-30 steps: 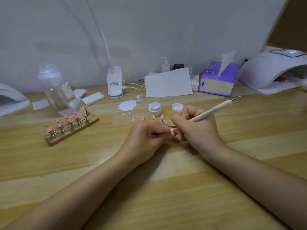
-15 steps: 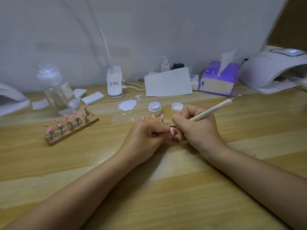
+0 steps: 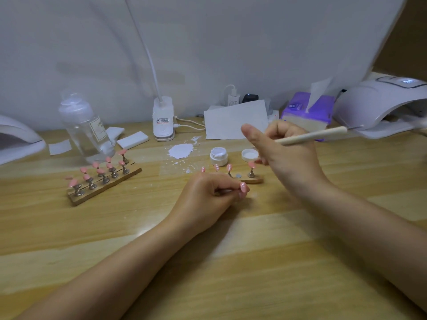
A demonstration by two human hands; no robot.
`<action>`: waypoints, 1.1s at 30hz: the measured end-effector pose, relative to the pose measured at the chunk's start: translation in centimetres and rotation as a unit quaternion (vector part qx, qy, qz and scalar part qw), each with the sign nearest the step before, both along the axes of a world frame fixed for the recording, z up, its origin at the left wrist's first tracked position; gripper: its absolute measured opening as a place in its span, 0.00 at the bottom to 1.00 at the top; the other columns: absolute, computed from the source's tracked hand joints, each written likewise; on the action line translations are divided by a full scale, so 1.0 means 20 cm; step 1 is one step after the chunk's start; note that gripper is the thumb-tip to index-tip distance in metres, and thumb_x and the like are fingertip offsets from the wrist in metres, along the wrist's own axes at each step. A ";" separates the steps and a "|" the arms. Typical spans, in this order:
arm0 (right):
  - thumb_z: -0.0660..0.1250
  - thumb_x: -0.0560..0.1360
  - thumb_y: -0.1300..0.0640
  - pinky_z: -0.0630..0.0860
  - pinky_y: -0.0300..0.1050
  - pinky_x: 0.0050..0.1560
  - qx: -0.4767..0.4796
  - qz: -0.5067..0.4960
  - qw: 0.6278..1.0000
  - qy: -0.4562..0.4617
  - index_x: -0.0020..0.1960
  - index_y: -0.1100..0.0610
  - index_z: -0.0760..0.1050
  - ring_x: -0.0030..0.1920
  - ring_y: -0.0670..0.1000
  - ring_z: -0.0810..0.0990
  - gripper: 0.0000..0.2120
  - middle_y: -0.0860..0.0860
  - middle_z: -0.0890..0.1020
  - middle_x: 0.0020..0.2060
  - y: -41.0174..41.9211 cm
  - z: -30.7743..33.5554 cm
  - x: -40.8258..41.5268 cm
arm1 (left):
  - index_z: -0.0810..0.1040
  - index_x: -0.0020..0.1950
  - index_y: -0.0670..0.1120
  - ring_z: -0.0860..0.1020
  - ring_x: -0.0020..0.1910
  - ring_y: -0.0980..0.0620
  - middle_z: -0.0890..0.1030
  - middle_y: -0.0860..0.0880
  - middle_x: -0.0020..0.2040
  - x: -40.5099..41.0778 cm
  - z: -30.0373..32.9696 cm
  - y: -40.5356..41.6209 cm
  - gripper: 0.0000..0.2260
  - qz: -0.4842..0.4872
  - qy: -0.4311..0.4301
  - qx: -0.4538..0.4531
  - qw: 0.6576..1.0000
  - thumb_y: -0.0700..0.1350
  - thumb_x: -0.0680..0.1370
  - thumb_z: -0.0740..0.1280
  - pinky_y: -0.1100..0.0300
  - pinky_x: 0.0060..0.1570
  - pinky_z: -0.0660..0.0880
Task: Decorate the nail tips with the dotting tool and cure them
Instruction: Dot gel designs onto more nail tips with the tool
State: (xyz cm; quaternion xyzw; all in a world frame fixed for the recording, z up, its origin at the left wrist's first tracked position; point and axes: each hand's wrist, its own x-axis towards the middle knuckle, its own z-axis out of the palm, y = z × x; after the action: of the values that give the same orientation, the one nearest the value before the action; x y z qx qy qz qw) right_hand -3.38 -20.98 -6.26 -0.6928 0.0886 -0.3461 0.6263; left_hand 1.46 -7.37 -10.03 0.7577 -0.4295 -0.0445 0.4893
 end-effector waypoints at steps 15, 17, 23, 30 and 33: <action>0.73 0.68 0.48 0.69 0.39 0.31 -0.263 -0.018 0.946 0.191 0.26 0.53 0.67 0.27 0.42 0.73 0.20 0.45 0.74 0.22 -0.07 0.02 0.40 | 0.83 0.40 0.42 0.74 0.35 0.57 0.82 0.49 0.35 0.00 0.00 0.01 0.05 -0.001 0.003 0.003 1.000 0.36 0.73 0.69 0.81 0.44 0.62; 0.74 0.67 0.48 0.65 0.40 0.30 -0.270 -0.023 0.943 0.191 0.25 0.53 0.66 0.28 0.42 0.71 0.21 0.44 0.72 0.22 -0.06 0.01 0.42 | 0.84 0.41 0.41 0.75 0.35 0.57 0.82 0.48 0.35 0.00 0.01 0.00 0.05 0.000 -0.002 0.002 1.000 0.35 0.73 0.69 0.82 0.44 0.62; 0.73 0.68 0.49 0.64 0.40 0.31 -0.303 -0.020 0.925 0.227 0.28 0.52 0.65 0.30 0.43 0.70 0.19 0.44 0.72 0.25 -0.05 -0.03 0.44 | 0.84 0.41 0.41 0.76 0.35 0.55 0.83 0.46 0.37 0.00 0.01 0.00 0.04 0.006 -0.022 -0.006 1.000 0.35 0.72 0.69 0.85 0.43 0.59; 0.73 0.68 0.49 0.63 0.40 0.29 -0.306 -0.019 0.924 0.227 0.27 0.52 0.66 0.29 0.43 0.71 0.19 0.44 0.72 0.24 -0.06 -0.03 0.45 | 0.84 0.42 0.41 0.75 0.35 0.58 0.83 0.47 0.37 0.00 0.01 0.01 0.04 -0.009 0.001 -0.002 1.000 0.35 0.73 0.69 0.77 0.42 0.66; 0.73 0.68 0.49 0.65 0.41 0.30 -0.317 -0.010 0.920 0.231 0.26 0.53 0.66 0.29 0.44 0.71 0.20 0.45 0.73 0.23 -0.06 -0.01 0.44 | 0.84 0.42 0.42 0.75 0.36 0.59 0.82 0.50 0.35 -0.01 0.01 0.01 0.05 -0.008 0.007 0.006 1.000 0.35 0.73 0.69 0.75 0.45 0.66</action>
State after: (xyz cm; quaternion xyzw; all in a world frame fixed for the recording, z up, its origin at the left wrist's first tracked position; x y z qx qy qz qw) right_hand 5.37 -22.12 -6.54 -0.9149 0.1237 -0.1924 0.3325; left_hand 1.36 -7.21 -9.82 0.7567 -0.4321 -0.0563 0.4874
